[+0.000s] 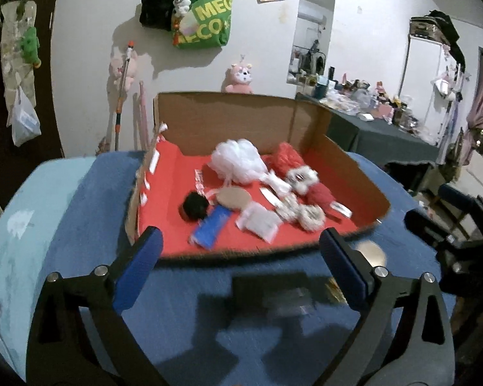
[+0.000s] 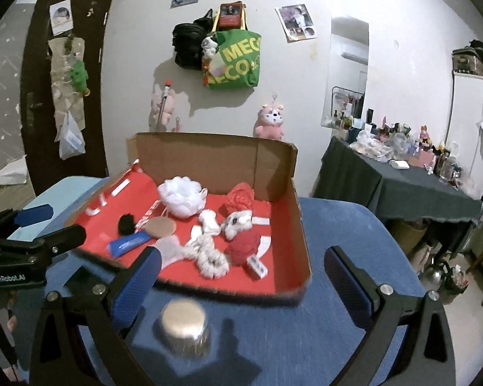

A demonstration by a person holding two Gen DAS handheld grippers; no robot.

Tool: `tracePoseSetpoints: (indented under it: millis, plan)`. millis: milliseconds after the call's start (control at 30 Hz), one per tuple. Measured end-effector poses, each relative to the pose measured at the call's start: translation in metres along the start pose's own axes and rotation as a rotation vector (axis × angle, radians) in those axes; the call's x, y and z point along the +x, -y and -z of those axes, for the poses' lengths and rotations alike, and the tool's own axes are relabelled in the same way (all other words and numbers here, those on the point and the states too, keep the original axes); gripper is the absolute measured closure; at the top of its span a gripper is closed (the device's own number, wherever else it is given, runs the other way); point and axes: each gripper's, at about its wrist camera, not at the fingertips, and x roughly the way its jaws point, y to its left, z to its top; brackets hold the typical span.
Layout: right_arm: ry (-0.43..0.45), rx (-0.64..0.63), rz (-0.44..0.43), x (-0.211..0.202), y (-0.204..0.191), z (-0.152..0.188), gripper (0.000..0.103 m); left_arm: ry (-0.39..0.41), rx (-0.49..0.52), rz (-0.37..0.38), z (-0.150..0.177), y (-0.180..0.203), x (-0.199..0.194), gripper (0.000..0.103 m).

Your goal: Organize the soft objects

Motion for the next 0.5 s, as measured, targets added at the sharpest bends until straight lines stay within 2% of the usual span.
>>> tracePoseSetpoints:
  millis: [167,367,500]
  plan:
    - [-0.067,-0.011,-0.009,-0.02,-0.006,0.032,0.0,-0.045,-0.022,0.019,0.032,0.012,-0.025,0.0]
    - [-0.229,0.054,-0.031,0.002,0.0,0.086,0.0,-0.172,-0.011,-0.011,0.079,0.025,-0.008,0.0]
    - [-0.299,0.067,-0.028,0.023,0.002,0.104,0.0,-0.25,-0.007,-0.028,0.1,0.029,0.013,0.0]
